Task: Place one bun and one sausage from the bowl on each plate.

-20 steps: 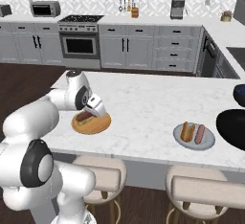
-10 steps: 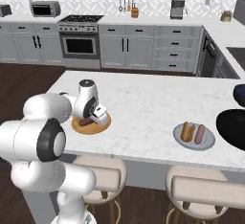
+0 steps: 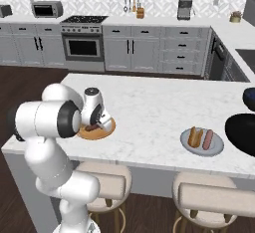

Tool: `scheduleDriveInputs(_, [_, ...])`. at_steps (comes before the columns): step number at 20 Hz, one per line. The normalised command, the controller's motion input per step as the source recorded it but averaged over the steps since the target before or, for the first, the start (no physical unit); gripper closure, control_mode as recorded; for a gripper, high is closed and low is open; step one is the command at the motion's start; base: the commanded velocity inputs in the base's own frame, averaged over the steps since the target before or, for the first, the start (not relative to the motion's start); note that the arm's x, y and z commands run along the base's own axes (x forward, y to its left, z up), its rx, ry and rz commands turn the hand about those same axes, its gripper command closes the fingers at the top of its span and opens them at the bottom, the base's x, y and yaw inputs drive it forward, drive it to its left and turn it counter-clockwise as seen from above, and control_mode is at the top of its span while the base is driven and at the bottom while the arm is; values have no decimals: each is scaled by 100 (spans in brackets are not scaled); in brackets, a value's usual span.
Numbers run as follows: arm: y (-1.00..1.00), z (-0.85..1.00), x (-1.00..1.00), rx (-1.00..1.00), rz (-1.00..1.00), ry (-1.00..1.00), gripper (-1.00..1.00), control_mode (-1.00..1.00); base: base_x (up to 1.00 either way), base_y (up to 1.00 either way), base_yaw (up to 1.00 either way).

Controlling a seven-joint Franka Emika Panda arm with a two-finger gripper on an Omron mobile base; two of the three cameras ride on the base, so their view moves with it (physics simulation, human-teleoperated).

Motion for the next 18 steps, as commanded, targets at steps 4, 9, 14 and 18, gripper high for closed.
scheduleDriveInputs(4, [-5, -3, 26, 0, -2, 0, -100, -100, 0, 0, 0])
scheduleDriveInputs(9, [-11, 46, -21, 7, 0, -4, -100, -100, 0, 0, 0])
scheduleDriveInputs(14, [-51, 100, -91, 10, 0, -8, -100, -100, 0, 0, 0])
scheduleDriveInputs(18, [-76, 100, -82, 0, 0, 3, -100, -100, 0, 0, 0])
